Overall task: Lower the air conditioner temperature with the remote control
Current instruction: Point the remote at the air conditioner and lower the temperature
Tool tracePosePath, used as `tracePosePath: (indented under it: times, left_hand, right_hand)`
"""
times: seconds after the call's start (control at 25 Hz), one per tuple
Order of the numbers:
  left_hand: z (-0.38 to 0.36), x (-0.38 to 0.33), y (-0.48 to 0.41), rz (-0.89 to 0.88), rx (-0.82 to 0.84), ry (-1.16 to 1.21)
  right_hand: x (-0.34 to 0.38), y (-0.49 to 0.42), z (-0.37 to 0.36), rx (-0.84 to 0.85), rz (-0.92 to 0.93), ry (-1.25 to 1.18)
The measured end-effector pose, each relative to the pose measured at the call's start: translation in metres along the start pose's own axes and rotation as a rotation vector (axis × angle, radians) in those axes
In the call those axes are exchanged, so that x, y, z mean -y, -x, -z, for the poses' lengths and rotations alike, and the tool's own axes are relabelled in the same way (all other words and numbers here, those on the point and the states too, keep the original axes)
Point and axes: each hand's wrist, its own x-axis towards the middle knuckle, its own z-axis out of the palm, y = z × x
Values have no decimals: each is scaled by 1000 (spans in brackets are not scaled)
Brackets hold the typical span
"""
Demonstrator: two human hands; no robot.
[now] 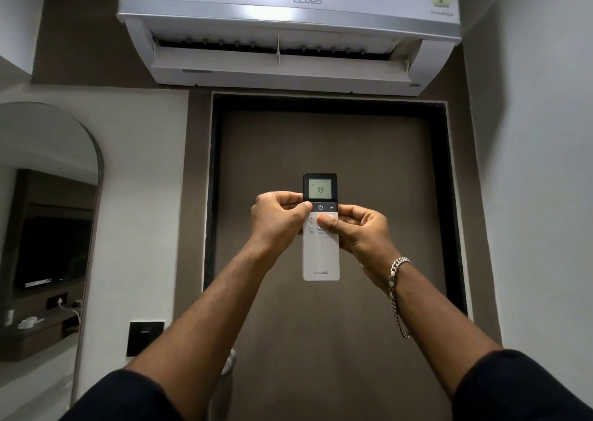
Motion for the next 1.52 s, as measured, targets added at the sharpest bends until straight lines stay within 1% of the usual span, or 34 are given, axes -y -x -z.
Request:
tracePosePath:
  times: [0.24,0.48,0.64,0.84,1.12,1.28,1.52]
  left_hand:
    - [-2,0,-1,8,12,5]
    - [-3,1,-2,-8,-27,-3]
    - [-3,5,-2,-4,11,7]
    - [-3,8,-1,1,15,13]
    - [-5,6,-2,-19,-27,-9]
    - [-4,4,-3,-44,-9,-31]
    - [-1,9,-3,-65,103,-45]
  right_hand:
    - [-3,-2,5,-8,2,39]
    - [-7,-4,6,-16,-15,49]
    - [-8,-4,7,-13,-11,45]
    - [-10,-4,6,-20,-19,39]
    - [-10,-4,6,-17,-22,50]
    - [-7,-4,6,-13,-15,57]
    - [-8,1,9,-4,-7,50]
